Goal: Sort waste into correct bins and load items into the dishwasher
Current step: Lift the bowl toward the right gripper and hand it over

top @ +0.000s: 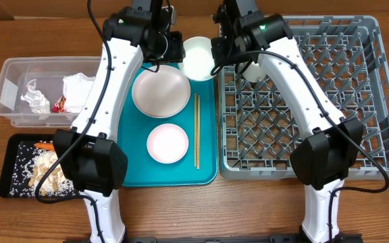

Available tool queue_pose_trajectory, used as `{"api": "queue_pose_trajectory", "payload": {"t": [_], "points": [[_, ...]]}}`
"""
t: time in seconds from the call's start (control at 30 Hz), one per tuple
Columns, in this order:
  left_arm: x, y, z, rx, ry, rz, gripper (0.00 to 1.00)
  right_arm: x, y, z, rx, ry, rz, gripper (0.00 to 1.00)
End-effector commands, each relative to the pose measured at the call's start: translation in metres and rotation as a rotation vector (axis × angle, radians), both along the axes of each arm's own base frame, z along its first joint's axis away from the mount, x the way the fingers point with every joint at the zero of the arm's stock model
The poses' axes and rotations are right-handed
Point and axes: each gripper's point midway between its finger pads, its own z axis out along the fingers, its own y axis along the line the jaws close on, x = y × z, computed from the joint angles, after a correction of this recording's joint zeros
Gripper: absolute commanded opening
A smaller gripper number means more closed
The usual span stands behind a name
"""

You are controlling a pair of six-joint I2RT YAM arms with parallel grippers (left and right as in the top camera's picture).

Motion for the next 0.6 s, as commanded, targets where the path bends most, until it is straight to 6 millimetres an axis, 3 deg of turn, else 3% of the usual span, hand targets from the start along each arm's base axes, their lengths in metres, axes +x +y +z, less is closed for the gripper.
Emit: {"api": "queue_pose_trajectory", "payload": {"t": [0.0, 0.13, 0.27, 0.43, 0.57], "points": [[0.008, 0.008, 0.048, -0.040, -0.109, 0.003, 0.47, 0.027, -0.037, 0.007, -0.077, -0.087, -0.106, 0.04], [0.009, 0.015, 0.057, -0.040, -0.120, 0.016, 0.49, 0.053, -0.077, 0.019, -0.157, -0.185, -0.226, 0.04], [0.005, 0.025, 0.051, 0.013, -0.104, 0.016, 0.51, 0.074, -0.149, 0.046, -0.331, -0.316, -0.438, 0.04], [0.005, 0.038, 0.045, 0.082, -0.095, 0.051, 0.50, 0.072, -0.239, 0.078, -0.682, -0.409, -0.627, 0.04], [0.005, 0.039, 0.045, 0.086, -0.096, 0.054, 0.51, 0.065, -0.273, 0.085, -0.862, -0.369, -0.585, 0.04]]}}
